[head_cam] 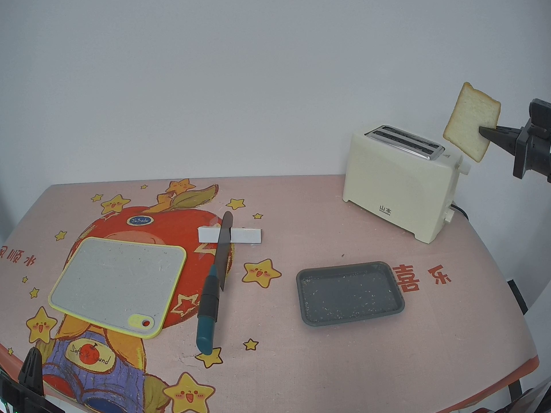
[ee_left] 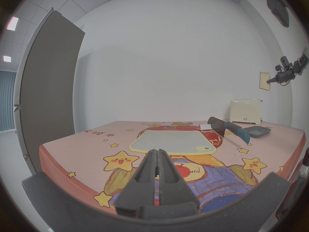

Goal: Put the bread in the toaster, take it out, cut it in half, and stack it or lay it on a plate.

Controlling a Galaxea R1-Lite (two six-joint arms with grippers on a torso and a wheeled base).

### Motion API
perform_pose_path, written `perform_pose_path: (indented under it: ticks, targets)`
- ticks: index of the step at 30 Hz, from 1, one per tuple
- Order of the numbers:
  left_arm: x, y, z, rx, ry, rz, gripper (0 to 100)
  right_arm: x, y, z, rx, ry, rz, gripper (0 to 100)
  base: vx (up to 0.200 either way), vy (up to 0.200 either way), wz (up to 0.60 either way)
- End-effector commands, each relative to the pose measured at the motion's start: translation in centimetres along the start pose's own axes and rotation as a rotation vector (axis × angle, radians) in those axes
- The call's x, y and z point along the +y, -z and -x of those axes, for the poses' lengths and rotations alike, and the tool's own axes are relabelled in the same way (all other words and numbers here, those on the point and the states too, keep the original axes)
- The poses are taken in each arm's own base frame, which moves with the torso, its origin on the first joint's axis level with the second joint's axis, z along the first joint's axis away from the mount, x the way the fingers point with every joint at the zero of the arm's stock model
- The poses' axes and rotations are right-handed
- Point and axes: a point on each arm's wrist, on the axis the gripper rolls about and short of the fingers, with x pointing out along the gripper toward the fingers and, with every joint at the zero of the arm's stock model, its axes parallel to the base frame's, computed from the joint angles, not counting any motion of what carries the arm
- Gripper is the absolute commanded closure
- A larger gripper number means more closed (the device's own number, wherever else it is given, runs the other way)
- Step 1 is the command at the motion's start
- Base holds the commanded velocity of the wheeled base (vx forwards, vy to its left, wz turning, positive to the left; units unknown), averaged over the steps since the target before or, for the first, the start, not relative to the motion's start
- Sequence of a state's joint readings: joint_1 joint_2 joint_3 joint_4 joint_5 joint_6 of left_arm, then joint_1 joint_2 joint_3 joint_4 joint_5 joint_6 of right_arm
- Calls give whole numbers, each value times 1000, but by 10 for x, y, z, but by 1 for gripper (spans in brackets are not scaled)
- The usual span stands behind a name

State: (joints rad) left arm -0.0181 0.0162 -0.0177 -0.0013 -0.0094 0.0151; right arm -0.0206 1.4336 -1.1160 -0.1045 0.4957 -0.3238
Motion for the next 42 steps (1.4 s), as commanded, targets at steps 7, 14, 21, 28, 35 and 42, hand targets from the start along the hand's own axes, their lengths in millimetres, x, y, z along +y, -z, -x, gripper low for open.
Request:
perform_pose_path:
  ticks: [7,14,21,28,35,42]
  targets:
    - [0,5,-1,17,-1,0,100,-14,-1,-41,32,-41,0,100,0,0,0]
    - [0,5,-1,17,-1,0,100,-22,-1,-59,39,-52,-2,100,0,0,0]
    - [0,5,-1,17,0,0,100,-35,3,-85,32,-85,-5,100,0,0,0]
    - [0,5,-1,17,0,0,100,-44,13,-103,39,-107,-16,100,0,0,0]
    - [0,5,-1,17,0,0,100,-47,15,-120,40,-119,-16,100,0,0,0]
    - [0,5,-1,17,-1,0,100,-48,16,-126,41,-124,-15,100,0,0,0]
